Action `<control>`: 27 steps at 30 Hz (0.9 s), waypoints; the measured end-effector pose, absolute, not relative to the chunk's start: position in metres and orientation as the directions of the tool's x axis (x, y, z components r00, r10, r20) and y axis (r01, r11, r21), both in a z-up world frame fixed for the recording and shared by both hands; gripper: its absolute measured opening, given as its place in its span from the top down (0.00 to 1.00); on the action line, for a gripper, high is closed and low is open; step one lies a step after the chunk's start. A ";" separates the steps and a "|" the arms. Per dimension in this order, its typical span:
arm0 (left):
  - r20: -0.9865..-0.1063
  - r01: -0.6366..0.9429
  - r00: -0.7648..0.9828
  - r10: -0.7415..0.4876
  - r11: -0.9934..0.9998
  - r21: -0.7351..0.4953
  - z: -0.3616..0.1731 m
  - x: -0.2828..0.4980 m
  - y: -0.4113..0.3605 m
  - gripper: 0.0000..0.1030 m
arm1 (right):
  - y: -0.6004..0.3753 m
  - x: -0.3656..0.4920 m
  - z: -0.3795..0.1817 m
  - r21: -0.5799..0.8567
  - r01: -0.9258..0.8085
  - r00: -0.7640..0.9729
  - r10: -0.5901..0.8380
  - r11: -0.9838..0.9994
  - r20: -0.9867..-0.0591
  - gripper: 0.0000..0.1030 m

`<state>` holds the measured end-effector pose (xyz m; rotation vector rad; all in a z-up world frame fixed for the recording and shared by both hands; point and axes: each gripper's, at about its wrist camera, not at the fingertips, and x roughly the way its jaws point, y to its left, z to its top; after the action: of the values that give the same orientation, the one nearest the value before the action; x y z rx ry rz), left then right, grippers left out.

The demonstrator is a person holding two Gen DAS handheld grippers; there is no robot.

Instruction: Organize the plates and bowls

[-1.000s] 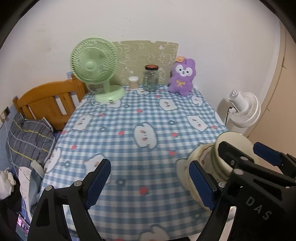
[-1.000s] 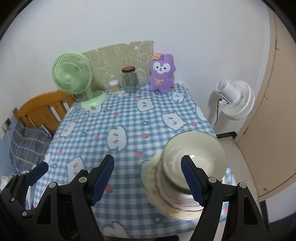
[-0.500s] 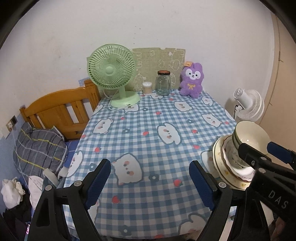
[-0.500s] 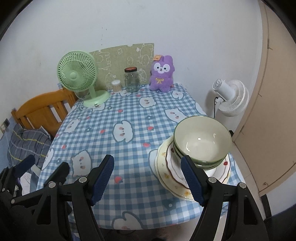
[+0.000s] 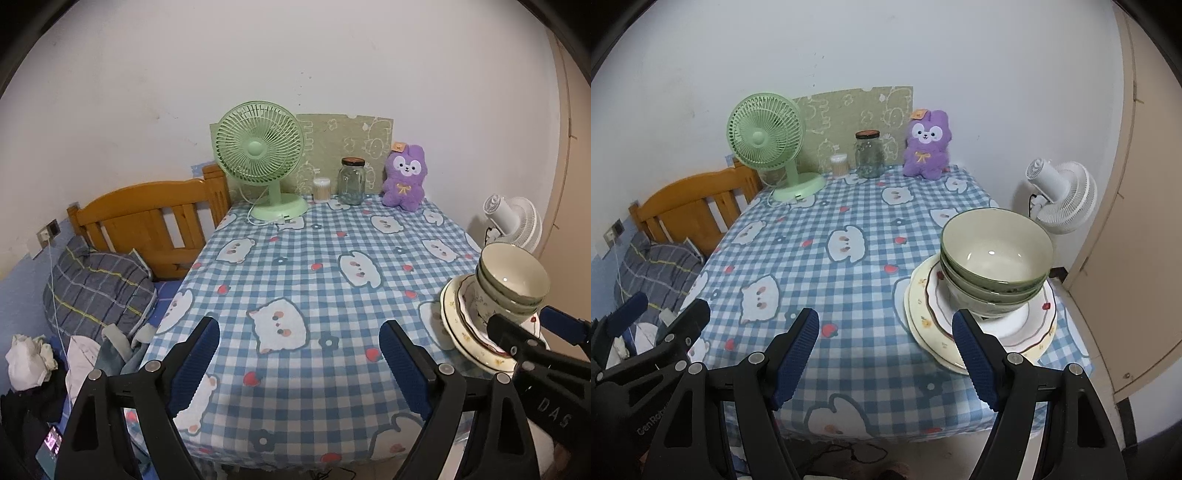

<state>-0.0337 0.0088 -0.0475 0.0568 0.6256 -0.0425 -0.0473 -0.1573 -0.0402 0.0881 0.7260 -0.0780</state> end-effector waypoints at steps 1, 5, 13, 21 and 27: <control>-0.583 0.057 0.812 -0.025 0.998 0.037 -0.049 -0.036 0.008 0.13 | -0.159 -0.049 -0.041 0.058 0.102 0.748 -0.038 0.993 -0.662 0.25; -0.559 0.055 0.829 -0.024 0.998 0.038 -0.047 -0.043 0.006 0.09 | -0.159 -0.054 -0.039 0.061 0.093 0.765 -0.032 0.994 -0.643 0.25; -0.527 0.041 0.850 -0.016 0.998 0.037 -0.040 -0.051 0.007 0.05 | -0.158 -0.056 -0.031 0.054 0.081 0.784 -0.031 0.995 -0.620 0.24; -0.521 0.028 0.854 -0.009 0.999 0.030 -0.038 -0.049 0.010 0.03 | -0.158 -0.053 -0.030 0.055 0.079 0.789 -0.029 0.995 -0.614 0.23; -0.521 0.029 0.853 -0.010 0.999 0.028 -0.038 -0.049 0.010 0.02 | -0.159 -0.052 -0.030 0.054 0.085 0.788 -0.034 0.995 -0.614 0.22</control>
<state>-0.0487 0.0101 -0.0384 0.0352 0.5478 -0.0207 -0.0516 -0.1592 -0.0298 0.0803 0.6598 -0.0638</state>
